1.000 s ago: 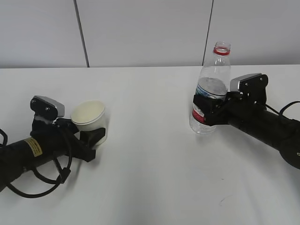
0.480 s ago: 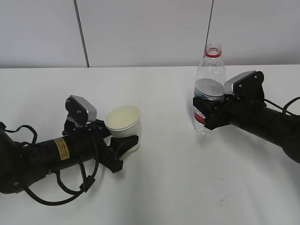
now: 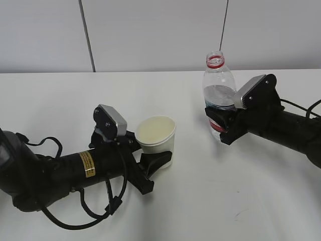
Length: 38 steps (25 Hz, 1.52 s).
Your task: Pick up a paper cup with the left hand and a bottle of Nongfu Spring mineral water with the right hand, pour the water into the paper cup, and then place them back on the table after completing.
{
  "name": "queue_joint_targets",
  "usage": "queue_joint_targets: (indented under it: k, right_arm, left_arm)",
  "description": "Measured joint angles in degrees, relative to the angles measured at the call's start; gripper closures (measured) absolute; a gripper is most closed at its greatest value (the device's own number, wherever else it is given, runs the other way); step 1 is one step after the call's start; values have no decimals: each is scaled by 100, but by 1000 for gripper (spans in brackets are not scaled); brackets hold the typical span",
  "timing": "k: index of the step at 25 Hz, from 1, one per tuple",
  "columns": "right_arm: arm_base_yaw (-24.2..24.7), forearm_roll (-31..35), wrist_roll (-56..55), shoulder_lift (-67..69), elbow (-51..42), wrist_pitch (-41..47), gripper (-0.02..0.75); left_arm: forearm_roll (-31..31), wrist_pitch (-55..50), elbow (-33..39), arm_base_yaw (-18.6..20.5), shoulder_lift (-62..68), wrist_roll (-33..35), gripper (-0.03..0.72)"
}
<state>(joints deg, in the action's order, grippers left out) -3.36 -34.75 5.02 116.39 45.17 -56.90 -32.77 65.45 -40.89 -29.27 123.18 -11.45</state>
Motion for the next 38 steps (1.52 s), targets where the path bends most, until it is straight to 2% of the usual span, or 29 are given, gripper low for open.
queue_joint_targets:
  k: [5,18,25,38]
  right_arm:
    - [0,-9,729,-41,0,-2,348]
    - [-4,-21,2633,-67,0,-412,349]
    - [-4,-21,3368,-67,0,-412,349]
    - [-13,108,4193,-67,0,-412,349]
  left_arm:
    - [35,0,0,-146,4,0,283]
    - [-51,0,0,-166,4,-109,283]
    - [-76,0,0,-384,4,-129,283]
    - [143,-20,-167,-391,4,-129,284]
